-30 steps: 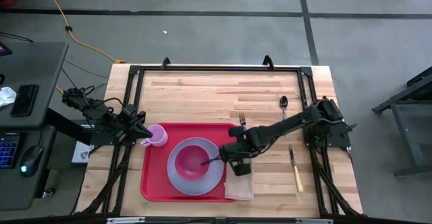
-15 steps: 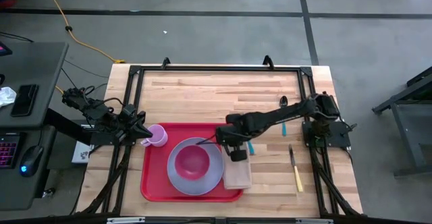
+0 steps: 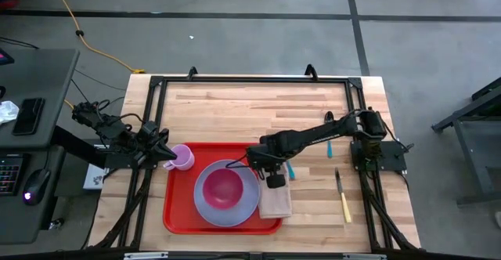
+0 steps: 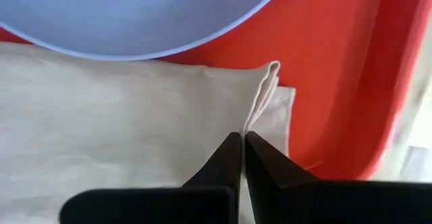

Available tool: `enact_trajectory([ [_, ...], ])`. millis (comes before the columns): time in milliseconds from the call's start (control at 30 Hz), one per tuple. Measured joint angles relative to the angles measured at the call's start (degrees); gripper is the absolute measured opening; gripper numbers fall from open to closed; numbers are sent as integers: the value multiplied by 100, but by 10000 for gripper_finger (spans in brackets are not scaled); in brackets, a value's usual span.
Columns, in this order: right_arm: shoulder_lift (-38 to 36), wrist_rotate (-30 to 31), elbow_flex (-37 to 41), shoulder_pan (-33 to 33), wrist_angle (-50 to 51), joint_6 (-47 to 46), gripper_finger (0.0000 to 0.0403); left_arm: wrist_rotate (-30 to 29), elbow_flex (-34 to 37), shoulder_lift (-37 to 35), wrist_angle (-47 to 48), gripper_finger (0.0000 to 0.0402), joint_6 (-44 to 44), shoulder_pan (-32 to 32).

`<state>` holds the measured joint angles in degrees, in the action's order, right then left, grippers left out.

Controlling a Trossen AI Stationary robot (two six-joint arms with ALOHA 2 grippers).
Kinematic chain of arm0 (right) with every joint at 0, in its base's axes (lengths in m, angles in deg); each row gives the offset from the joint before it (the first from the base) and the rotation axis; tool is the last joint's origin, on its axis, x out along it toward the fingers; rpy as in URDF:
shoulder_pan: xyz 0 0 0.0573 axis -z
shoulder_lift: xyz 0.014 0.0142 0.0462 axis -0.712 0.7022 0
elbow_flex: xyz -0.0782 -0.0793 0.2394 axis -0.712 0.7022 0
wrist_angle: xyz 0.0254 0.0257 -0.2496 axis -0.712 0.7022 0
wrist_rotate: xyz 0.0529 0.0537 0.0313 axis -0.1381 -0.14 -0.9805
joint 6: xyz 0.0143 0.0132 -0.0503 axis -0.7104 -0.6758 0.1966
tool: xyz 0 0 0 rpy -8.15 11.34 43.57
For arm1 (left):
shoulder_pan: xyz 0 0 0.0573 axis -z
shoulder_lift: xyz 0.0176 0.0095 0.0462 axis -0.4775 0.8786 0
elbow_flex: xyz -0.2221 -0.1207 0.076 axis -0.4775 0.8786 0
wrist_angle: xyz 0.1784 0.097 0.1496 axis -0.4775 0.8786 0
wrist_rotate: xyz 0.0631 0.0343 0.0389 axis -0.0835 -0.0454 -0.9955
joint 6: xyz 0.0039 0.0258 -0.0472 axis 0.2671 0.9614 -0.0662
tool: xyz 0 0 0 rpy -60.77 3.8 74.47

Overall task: Set up tray
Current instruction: Put the brown table napkin to the right of the white plate on the red tray

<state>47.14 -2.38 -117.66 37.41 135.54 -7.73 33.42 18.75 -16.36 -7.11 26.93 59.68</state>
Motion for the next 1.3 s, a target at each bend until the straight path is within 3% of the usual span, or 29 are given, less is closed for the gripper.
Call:
enact_trajectory([
  [500, 0, -240, 0, 22, -43, 150, 10, 0, 0, 2, -6, 49, -2, 0],
  [933, 0, 108, -2, 22, 37, 151, 123, -2, 0, 0, -17, 49, -2, 0],
  [1300, 0, 452, -9, 22, 153, 263, 193, -28, 0, 0, -37, 49, -2, -2],
])
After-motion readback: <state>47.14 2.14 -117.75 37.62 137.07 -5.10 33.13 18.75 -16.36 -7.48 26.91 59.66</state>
